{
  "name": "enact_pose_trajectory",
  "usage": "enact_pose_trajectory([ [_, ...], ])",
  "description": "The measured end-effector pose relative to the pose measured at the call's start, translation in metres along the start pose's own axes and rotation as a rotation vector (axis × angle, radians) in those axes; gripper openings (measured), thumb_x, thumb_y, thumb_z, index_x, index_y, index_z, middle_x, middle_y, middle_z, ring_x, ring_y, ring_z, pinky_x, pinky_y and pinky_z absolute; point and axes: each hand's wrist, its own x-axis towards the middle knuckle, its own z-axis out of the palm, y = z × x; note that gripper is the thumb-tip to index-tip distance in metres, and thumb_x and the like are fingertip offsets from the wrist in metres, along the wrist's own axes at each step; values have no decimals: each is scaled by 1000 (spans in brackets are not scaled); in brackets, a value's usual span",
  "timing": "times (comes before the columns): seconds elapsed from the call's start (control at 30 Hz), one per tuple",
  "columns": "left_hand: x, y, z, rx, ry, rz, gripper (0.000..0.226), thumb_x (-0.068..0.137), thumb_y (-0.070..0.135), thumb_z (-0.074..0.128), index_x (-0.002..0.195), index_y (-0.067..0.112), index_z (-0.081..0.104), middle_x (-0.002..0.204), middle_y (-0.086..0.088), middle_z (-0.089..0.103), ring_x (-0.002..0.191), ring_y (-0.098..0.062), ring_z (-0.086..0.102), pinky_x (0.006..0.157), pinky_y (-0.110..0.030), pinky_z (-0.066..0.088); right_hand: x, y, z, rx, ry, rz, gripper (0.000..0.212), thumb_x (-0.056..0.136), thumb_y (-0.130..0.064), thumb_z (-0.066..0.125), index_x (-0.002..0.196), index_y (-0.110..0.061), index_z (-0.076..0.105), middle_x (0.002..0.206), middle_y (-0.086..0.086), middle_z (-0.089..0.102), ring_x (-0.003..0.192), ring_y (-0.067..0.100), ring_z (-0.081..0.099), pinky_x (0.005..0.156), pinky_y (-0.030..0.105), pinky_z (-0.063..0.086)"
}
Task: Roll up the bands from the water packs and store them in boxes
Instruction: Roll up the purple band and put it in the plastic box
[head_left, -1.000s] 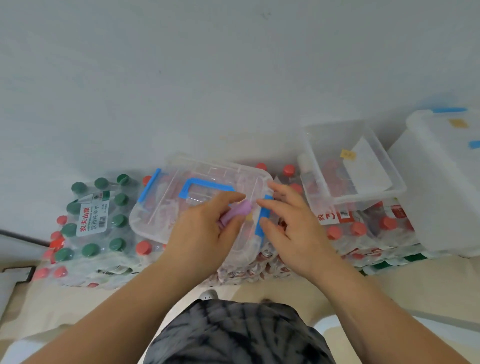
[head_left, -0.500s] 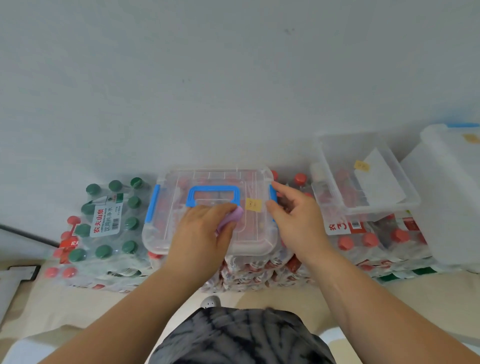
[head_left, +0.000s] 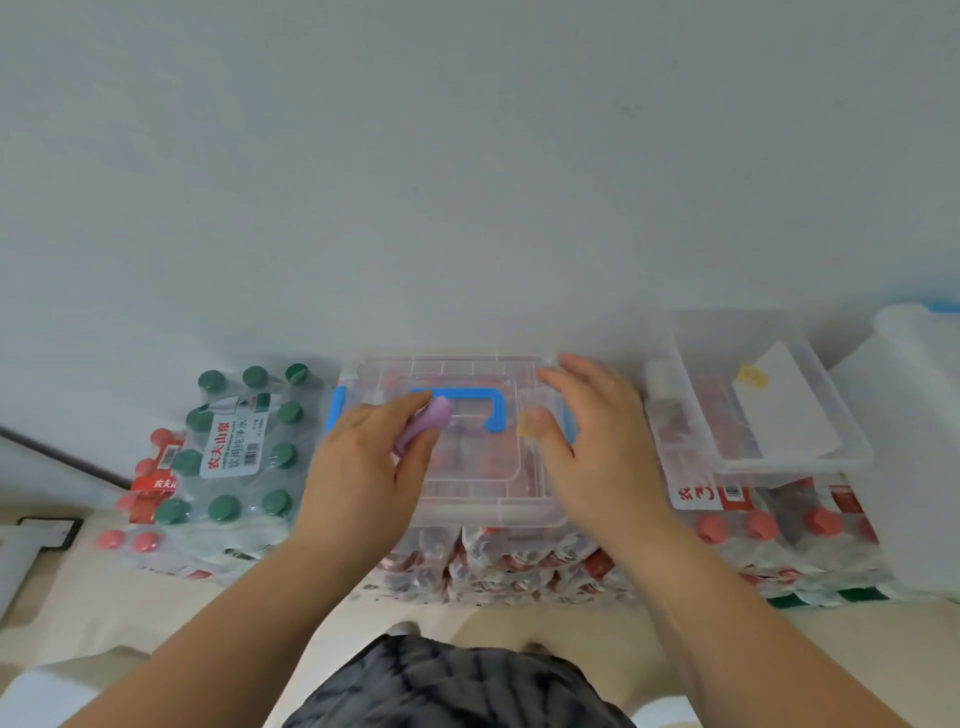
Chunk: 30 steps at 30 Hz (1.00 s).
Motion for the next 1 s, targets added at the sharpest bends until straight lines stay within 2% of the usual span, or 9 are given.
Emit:
enact_pose_trajectory([
  [0.17, 8, -48, -34, -41, 13, -74, 28, 96, 41, 59, 116, 25, 70, 87, 9, 69, 81, -14, 62, 70, -22, 47, 7, -63, 34, -117, -333, -108, 53, 89, -50, 47, 133, -25, 62, 148, 4, 51, 140, 29, 41, 117, 45, 30],
  [0.27, 7, -80, -48, -62, -47, -56, 33, 97, 45, 57, 121, 26, 69, 98, 10, 73, 87, -13, 65, 77, -34, 54, 8, -87, 62, -218, -492, -76, 68, 85, -69, 32, 144, -39, 48, 160, -1, 35, 149, 28, 24, 121, 48, 18],
  [0.33, 8, -99, -53, -79, -100, 50, 34, 93, 39, 59, 121, 24, 70, 105, 11, 73, 91, -10, 65, 81, -33, 55, 8, -97, 79, -305, -577, -48, 70, 85, -76, 27, 149, -47, 33, 166, -6, 20, 154, 25, 10, 122, 53, 8],
  [0.4, 12, -111, -56, -75, -134, 213, 32, 93, 35, 59, 119, 20, 71, 109, 9, 73, 95, -6, 64, 86, -28, 53, 7, -99, 88, -391, -594, -50, 76, 80, -82, 21, 150, -52, 24, 168, -9, 14, 155, 24, 3, 121, 57, 3],
  [0.5, 22, -119, -56, -134, -145, 373, 30, 93, 29, 60, 117, 13, 71, 112, 4, 74, 104, -7, 63, 95, -16, 46, 6, -98, 89, -404, -587, -27, 76, 80, -84, 27, 150, -54, 24, 168, -13, 11, 155, 19, 1, 123, 51, 1],
  [0.63, 33, -128, -50, -233, -209, 407, 31, 93, 26, 60, 120, 13, 70, 111, 4, 73, 100, -7, 63, 89, -20, 48, 5, -99, 89, -366, -559, -3, 79, 77, -85, 27, 147, -51, 35, 167, -15, 15, 155, 17, 2, 123, 51, 6],
  [0.73, 42, -133, -48, -286, -277, 412, 32, 95, 29, 57, 123, 16, 67, 107, 7, 72, 91, 0, 58, 84, -12, 45, 5, -98, 90, -352, -546, 16, 77, 78, -84, 31, 145, -49, 40, 166, -17, 16, 155, 15, 4, 123, 49, 6],
  [0.87, 51, -137, -45, -314, -333, 453, 33, 96, 31, 55, 124, 17, 66, 104, 5, 72, 91, -9, 61, 82, -24, 48, 5, -96, 90, -341, -528, 20, 70, 81, -81, 40, 144, -51, 40, 165, -21, 17, 155, 12, 4, 124, 46, 5],
  [1.0, 60, -137, -37, -259, -301, 630, 29, 98, 26, 56, 118, 9, 69, 93, -1, 72, 85, -17, 62, 80, -31, 47, 6, -97, 91, -317, -483, 38, 73, 78, -81, 44, 144, -49, 44, 163, -22, 23, 154, 11, 10, 123, 45, 8],
])
